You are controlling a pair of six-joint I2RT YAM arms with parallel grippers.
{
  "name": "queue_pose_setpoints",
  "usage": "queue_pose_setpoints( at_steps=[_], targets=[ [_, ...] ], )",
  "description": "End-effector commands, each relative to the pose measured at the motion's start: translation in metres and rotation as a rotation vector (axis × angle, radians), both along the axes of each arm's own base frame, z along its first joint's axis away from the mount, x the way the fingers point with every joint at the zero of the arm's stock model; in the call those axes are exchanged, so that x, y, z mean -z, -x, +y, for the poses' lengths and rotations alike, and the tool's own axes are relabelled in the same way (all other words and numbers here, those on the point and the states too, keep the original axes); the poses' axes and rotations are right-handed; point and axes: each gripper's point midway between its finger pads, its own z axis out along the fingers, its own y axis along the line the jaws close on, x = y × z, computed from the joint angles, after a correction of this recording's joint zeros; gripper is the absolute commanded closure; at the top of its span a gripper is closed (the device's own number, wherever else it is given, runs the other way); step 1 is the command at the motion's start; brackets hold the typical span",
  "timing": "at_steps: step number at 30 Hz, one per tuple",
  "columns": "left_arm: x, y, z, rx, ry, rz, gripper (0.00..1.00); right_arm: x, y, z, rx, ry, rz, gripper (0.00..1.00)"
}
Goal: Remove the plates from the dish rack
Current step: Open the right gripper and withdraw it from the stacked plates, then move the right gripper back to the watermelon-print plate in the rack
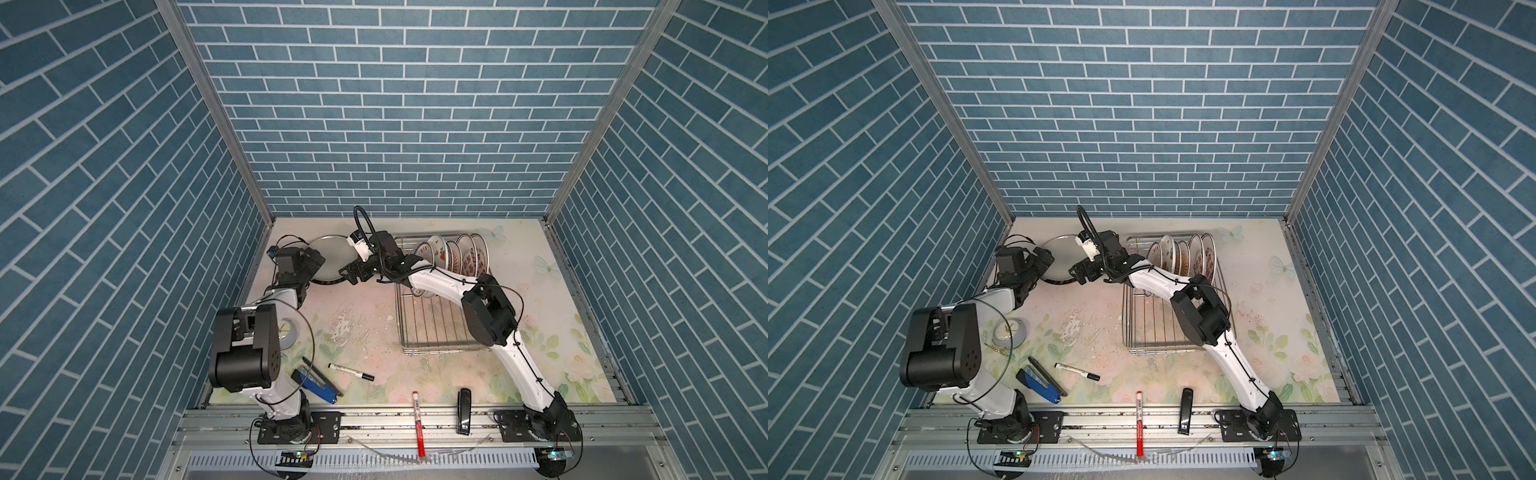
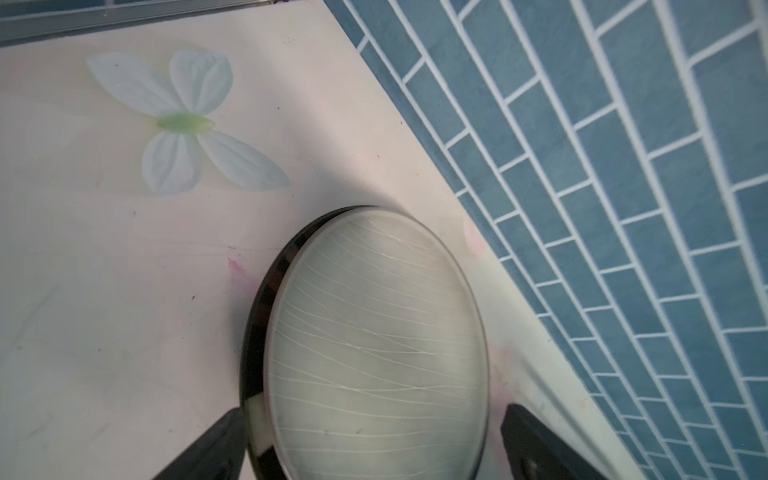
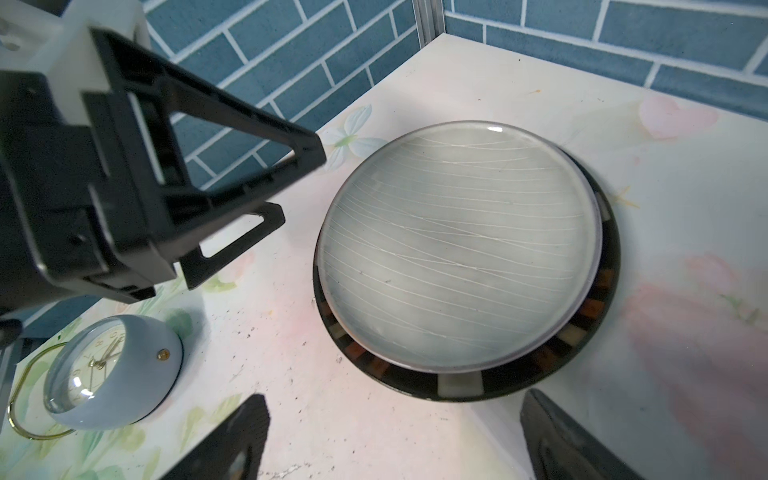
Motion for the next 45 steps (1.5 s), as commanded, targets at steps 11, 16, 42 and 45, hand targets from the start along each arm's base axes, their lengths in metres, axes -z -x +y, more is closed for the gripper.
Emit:
queue_pose_setpoints(
  at_steps=[11, 16, 42, 45],
  targets=[
    [-0.115, 0.073, -0.078, 0.274, 0.023, -0.339, 0.0, -0.113, 0.053, -0.055, 0.123, -0.141, -0.145, 0.01],
    [-0.152, 0.112, -0.12, 0.41, -0.035, -0.408, 0.0, -0.126, 0.055, -0.111, 0.317, -0.132, -0.132, 0.01],
    [-0.192, 0.185, -0.224, 0.715, 0.11, -0.663, 0.0, -0.138, 0.092, -0.306, 0.72, 0.005, -0.236, 0.01],
    [-0.185, 0.184, -0.246, 0.775, 0.124, -0.654, 0.0, -0.132, 0.086, -0.31, 0.769, 0.003, -0.235, 0.05]
  ],
)
